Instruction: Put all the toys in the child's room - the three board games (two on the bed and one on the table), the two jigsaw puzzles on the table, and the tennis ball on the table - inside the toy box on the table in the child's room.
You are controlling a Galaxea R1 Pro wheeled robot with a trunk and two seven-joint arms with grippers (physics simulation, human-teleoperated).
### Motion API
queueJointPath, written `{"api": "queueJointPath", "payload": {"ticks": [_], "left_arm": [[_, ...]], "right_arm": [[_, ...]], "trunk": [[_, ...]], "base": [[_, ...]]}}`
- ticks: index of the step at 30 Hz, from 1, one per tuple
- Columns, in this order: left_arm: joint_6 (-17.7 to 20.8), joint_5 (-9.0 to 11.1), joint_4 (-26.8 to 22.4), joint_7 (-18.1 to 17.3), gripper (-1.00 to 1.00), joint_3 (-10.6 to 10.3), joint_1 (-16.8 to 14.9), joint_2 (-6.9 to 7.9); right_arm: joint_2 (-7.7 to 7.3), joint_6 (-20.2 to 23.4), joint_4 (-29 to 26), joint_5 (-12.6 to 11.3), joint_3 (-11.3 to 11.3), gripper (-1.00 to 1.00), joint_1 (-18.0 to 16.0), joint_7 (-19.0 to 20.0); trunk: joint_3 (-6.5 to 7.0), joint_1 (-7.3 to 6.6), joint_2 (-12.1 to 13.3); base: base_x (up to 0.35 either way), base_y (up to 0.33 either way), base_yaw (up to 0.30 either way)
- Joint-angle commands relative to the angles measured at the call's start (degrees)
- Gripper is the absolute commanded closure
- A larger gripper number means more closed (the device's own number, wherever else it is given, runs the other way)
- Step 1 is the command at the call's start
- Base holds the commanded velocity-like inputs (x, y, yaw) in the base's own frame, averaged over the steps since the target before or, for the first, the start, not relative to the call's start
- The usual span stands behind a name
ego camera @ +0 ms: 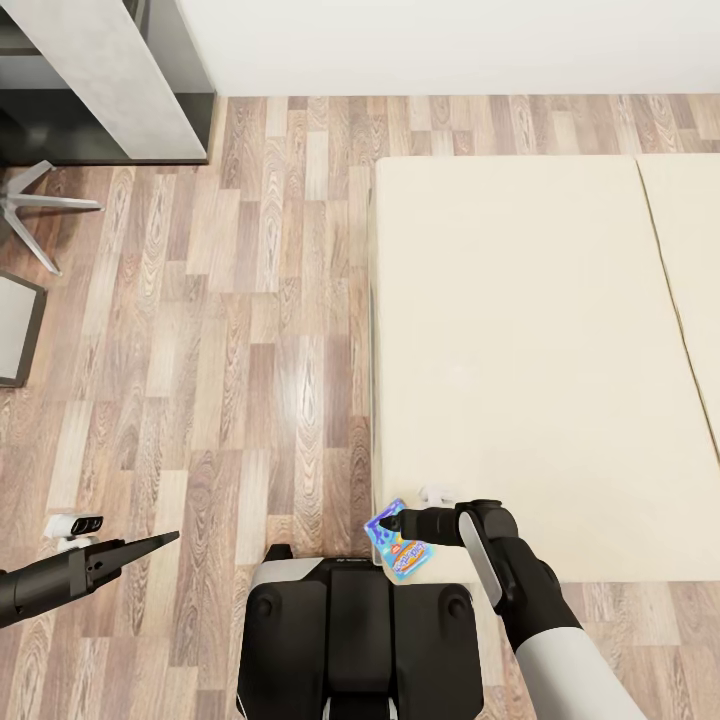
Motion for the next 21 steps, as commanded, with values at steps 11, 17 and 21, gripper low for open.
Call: {"api": "queueJointPath", "payload": {"ticks": [11,17,21], "left_arm": [[0.6,0.0,0.0,-0.2,-1.0,0.0,0.0,0.02],[0.6,0.0,0.0,-0.2,-1.0,0.0,0.0,0.02],[0.6,0.0,0.0,-0.2,-1.0,0.0,0.0,0.02]], "right_arm": [[0.0,0.3,0.0,-0.3,0.0,-1.0,0.0,-0.1],[-0.01,0.3,0.0,-0.3,0.0,-1.0,0.0,0.0],[-0.01,0.3,0.0,-0.3,0.0,-1.0,0.0,0.0]], "trunk": [[-0.06,0.03,-0.1],[-0.06,0.03,-0.1],[-0.06,0.03,-0.1]], "base": [[0.0,0.044,0.0],[0.0,0.003,0.0],[0.0,0.0,0.0]]}}
